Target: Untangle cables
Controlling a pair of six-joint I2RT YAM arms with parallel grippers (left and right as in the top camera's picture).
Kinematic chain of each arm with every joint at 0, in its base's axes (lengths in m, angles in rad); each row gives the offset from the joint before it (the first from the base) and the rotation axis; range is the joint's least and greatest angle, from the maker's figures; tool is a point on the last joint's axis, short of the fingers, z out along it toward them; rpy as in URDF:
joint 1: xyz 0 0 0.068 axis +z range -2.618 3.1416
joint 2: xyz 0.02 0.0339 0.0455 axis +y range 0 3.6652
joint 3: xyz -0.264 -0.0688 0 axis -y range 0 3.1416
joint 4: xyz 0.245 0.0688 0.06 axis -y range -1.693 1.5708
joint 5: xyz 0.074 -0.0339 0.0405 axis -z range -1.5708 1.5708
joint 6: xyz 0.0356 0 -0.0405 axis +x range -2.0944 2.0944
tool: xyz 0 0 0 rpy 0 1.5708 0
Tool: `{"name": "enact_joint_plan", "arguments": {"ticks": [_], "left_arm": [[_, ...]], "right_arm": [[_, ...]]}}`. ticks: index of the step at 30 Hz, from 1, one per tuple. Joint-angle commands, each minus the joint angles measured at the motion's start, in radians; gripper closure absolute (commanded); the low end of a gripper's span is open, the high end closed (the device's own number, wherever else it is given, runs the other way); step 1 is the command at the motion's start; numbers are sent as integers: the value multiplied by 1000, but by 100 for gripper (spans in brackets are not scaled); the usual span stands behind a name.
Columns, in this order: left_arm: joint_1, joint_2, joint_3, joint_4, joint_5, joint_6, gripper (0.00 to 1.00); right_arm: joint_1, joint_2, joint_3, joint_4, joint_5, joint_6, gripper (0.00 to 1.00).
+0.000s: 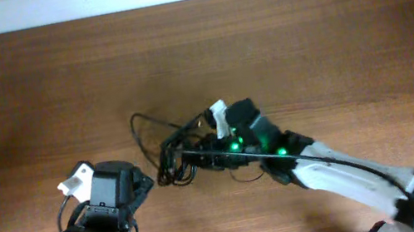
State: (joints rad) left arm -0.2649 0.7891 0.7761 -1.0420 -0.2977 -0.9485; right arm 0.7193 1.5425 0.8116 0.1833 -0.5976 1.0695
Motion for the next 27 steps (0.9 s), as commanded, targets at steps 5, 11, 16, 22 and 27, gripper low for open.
{"name": "enact_joint_plan", "arguments": {"ticks": [5,11,16,22,27], "left_arm": [[6,-3,4,109,444,353,1],[6,-3,4,272,730,773,1],[6,-3,5,286,793,1038,1],[6,-3,5,309,983,1241,1],[6,-3,5,359,1051,1405,1]], "right_arm": [[-198,-281,-1,-83,-86,-18,96],[-366,-319,-1,-133,-286,5,96],[-486,-319,-1,-191,-529,-19,96],[-505,-319,-1,-196,-671,-7,96],[-504,-319,-2,-195,-691,-9,96]]}}
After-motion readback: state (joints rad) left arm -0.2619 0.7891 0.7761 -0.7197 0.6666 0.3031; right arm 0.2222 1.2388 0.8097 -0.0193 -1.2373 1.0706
